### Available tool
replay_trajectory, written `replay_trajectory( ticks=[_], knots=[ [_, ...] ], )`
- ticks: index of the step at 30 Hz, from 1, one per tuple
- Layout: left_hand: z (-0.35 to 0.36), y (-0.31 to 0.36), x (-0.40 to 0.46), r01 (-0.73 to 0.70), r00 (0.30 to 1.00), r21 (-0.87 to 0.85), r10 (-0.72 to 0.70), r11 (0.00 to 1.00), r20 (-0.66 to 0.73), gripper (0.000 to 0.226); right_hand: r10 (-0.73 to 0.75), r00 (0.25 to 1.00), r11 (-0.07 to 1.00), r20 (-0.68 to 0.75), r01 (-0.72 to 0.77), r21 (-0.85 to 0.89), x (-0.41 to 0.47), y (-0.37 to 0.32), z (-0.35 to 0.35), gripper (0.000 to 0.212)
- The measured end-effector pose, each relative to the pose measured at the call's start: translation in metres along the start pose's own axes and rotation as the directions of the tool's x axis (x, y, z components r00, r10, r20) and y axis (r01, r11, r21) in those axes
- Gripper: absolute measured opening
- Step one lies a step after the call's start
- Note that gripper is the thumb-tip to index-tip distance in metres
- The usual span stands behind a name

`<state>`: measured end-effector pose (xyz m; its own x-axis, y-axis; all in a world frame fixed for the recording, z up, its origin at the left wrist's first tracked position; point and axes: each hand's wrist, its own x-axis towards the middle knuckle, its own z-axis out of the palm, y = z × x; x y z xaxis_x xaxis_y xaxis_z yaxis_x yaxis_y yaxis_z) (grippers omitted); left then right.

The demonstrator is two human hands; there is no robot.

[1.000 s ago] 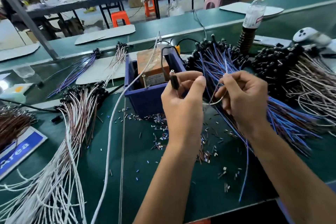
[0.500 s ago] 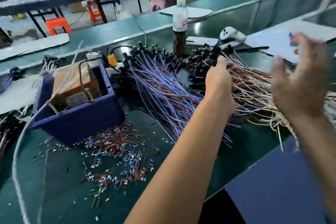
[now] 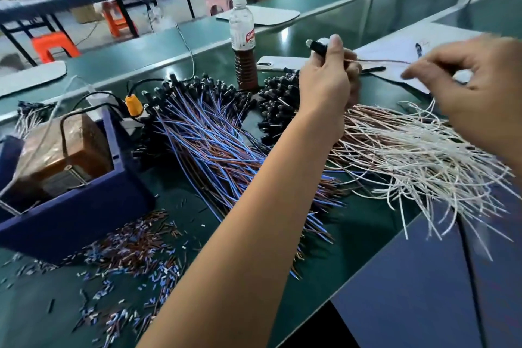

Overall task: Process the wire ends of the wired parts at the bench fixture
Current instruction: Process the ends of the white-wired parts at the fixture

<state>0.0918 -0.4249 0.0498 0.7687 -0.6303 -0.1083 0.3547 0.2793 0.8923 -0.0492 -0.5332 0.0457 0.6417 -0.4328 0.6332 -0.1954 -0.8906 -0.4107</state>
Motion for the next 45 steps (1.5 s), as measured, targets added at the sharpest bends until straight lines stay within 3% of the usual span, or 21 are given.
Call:
replay_trajectory(
  ticks=[3, 6, 8, 9, 10, 12, 14, 17, 19, 20, 22, 24, 27, 29, 32, 34, 38, 41, 43, 45],
  knots=[
    [0.004, 0.003, 0.008, 0.03, 0.999, -0.027, -0.031, 0.999, -0.036, 0.031, 0.023, 1.0, 0.999, 0.02, -0.022, -0.045, 0.01, 0.012, -0.003, 0.032],
    [-0.003, -0.002, 0.019, 0.108, 0.982, -0.095, -0.121, 0.99, -0.146, 0.029, 0.128, 0.972, 0.977, 0.197, -0.089, -0.195, 0.013, 0.025, 0.023, 0.021],
    [-0.007, -0.008, 0.026, 0.154, 0.959, -0.112, -0.176, 0.982, -0.223, 0.015, 0.191, 0.953, 0.957, 0.234, -0.128, -0.261, 0.01, 0.031, 0.049, 0.025],
    [-0.008, -0.009, 0.025, 0.166, 0.951, -0.104, -0.187, 0.981, -0.247, 0.005, 0.21, 0.946, 0.945, 0.246, -0.133, -0.297, 0.009, 0.033, 0.062, 0.031],
    [-0.01, -0.013, 0.024, 0.174, 0.943, -0.079, -0.189, 0.982, -0.274, 0.012, 0.236, 0.924, 0.926, 0.301, -0.12, -0.358, 0.006, 0.034, 0.075, 0.04],
    [-0.014, -0.02, 0.022, 0.162, 0.947, -0.052, -0.17, 0.985, -0.274, 0.011, 0.324, 0.812, 0.879, 0.486, -0.067, -0.473, 0.001, 0.034, 0.097, 0.073],
    [-0.014, -0.024, 0.019, 0.162, 0.956, 0.042, -0.146, 0.986, -0.256, 0.011, 0.398, 0.721, 0.854, 0.567, -0.065, -0.516, -0.002, 0.035, 0.108, 0.105],
    [-0.017, -0.023, 0.016, 0.082, 0.964, 0.25, -0.013, 0.965, -0.265, 0.016, 0.4, 0.696, 0.863, 0.597, -0.068, -0.5, 0.001, 0.036, 0.11, 0.121],
    [-0.022, -0.017, 0.011, 0.065, 0.969, 0.327, 0.02, 0.943, -0.248, 0.023, 0.392, 0.719, 0.868, 0.573, -0.084, -0.489, 0.001, 0.034, 0.106, 0.111],
    [-0.026, -0.014, 0.007, 0.06, 0.973, 0.335, 0.021, 0.94, -0.231, 0.026, 0.368, 0.767, 0.876, 0.526, -0.096, -0.472, 0.001, 0.031, 0.105, 0.1],
    [-0.038, -0.008, -0.004, 0.053, 0.985, 0.359, 0.01, 0.932, -0.172, 0.029, 0.278, 0.898, 0.913, 0.341, -0.137, -0.384, 0.0, 0.022, 0.105, 0.074],
    [-0.053, 0.001, -0.019, 0.072, 0.994, 0.415, -0.033, 0.907, -0.1, 0.026, 0.174, 0.972, 0.953, 0.156, -0.126, -0.276, 0.0, 0.005, 0.107, 0.049],
    [-0.093, 0.025, -0.051, 0.094, 0.994, 0.511, -0.107, 0.855, -0.006, 0.011, 0.006, 0.999, 0.988, 0.037, 0.0, -0.156, -0.007, -0.047, 0.116, 0.021],
    [-0.121, 0.041, -0.075, 0.071, 0.992, 0.587, -0.117, 0.806, 0.041, 0.009, -0.106, 0.991, 0.992, 0.087, 0.112, -0.066, -0.017, -0.087, 0.124, 0.017],
    [-0.179, 0.063, -0.117, 0.037, 0.999, 0.646, -0.049, 0.762, 0.0, 0.024, -0.334, 0.917, 0.939, 0.219, 0.302, 0.167, -0.042, -0.166, 0.149, 0.024],
    [-0.215, 0.078, -0.141, 0.063, 0.998, 0.69, -0.029, 0.721, -0.062, 0.032, -0.433, 0.874, 0.886, 0.22, 0.369, 0.281, -0.059, -0.211, 0.164, 0.024],
    [-0.295, 0.105, -0.197, 0.198, 0.965, 0.768, 0.016, 0.609, -0.261, 0.033, -0.495, 0.744, 0.838, 0.449, 0.273, 0.472, -0.095, -0.297, 0.2, 0.023],
    [-0.342, 0.115, -0.229, 0.393, 0.887, 0.82, 0.062, 0.415, -0.457, 0.023, -0.528, 0.58, 0.828, 0.62, 0.192, 0.526, -0.117, -0.352, 0.221, 0.027],
    [-0.367, 0.119, -0.247, 0.514, 0.815, 0.83, 0.179, 0.218, -0.552, 0.011, -0.555, 0.492, 0.818, 0.671, 0.174, 0.549, -0.132, -0.389, 0.233, 0.022],
    [-0.385, 0.122, -0.258, 0.615, 0.718, 0.786, 0.364, 0.067, -0.593, 0.015, -0.549, 0.451, 0.815, 0.704, 0.103, 0.57, -0.146, -0.419, 0.246, 0.021]
  ],
)
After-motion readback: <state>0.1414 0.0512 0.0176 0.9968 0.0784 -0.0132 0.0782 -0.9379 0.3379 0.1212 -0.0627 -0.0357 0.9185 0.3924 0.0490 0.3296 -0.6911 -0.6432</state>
